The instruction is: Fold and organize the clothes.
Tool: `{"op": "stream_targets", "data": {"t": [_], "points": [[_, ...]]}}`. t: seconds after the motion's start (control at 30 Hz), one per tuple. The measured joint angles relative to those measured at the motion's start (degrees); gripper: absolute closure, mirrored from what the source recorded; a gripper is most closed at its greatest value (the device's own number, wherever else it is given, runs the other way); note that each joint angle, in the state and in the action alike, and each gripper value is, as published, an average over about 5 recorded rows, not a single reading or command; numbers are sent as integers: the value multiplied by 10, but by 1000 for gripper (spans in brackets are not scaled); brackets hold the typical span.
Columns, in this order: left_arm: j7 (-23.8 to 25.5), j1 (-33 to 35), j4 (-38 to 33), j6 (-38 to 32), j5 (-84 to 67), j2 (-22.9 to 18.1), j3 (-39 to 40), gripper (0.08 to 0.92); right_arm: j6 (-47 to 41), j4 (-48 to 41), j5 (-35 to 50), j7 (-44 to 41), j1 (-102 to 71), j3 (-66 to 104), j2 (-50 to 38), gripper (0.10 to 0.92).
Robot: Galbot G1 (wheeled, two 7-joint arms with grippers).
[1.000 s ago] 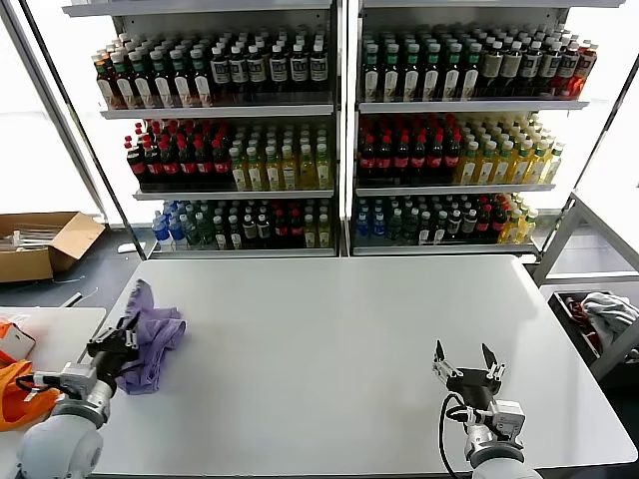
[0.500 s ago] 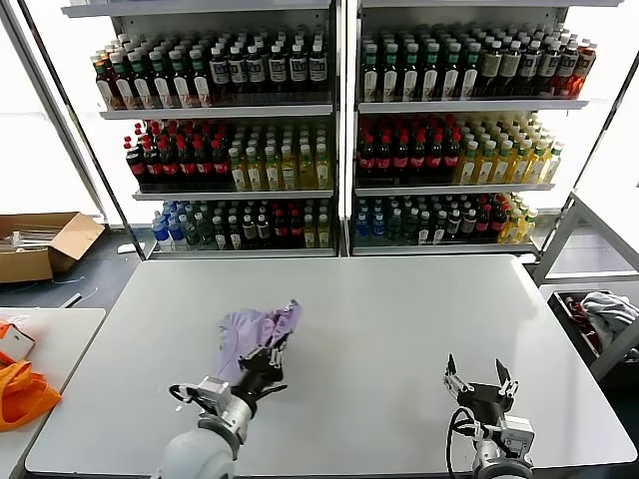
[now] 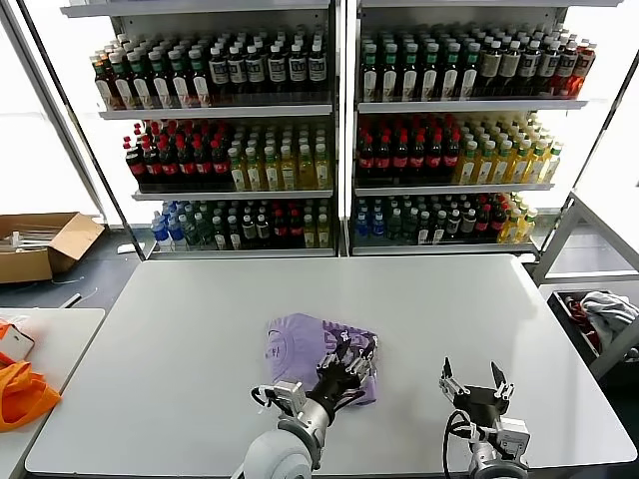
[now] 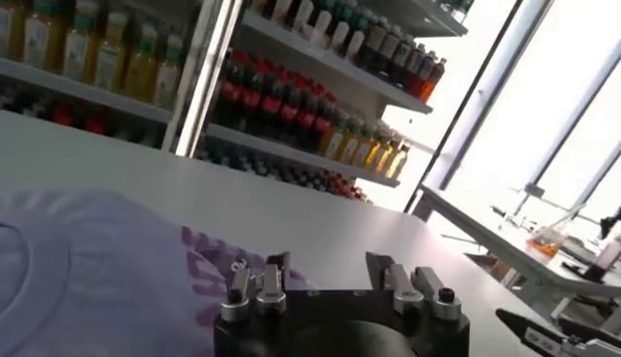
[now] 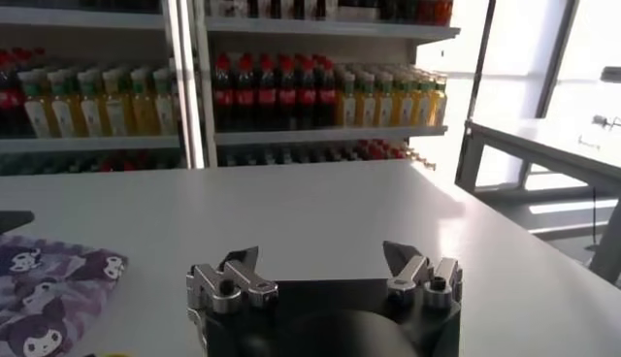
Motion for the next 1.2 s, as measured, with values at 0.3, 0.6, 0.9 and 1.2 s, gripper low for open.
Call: {"op": "stream_targets", "data": {"t": [0.3, 0.6, 0.9, 1.2], "points": [[-13, 3, -24, 18, 49, 27, -49, 187, -42, -13, 122, 24, 46, -45, -20, 203], [-19, 33, -49, 34, 133, 64, -109, 177, -82, -20, 265, 65, 98, -116, -29, 203], [-27, 55, -56, 40, 163, 84, -145, 177, -98, -35, 334, 95, 119, -160, -28, 311], [-34, 57, -55, 43, 169, 91, -161, 177, -101, -44, 360, 113, 127, -179, -27, 571]]}}
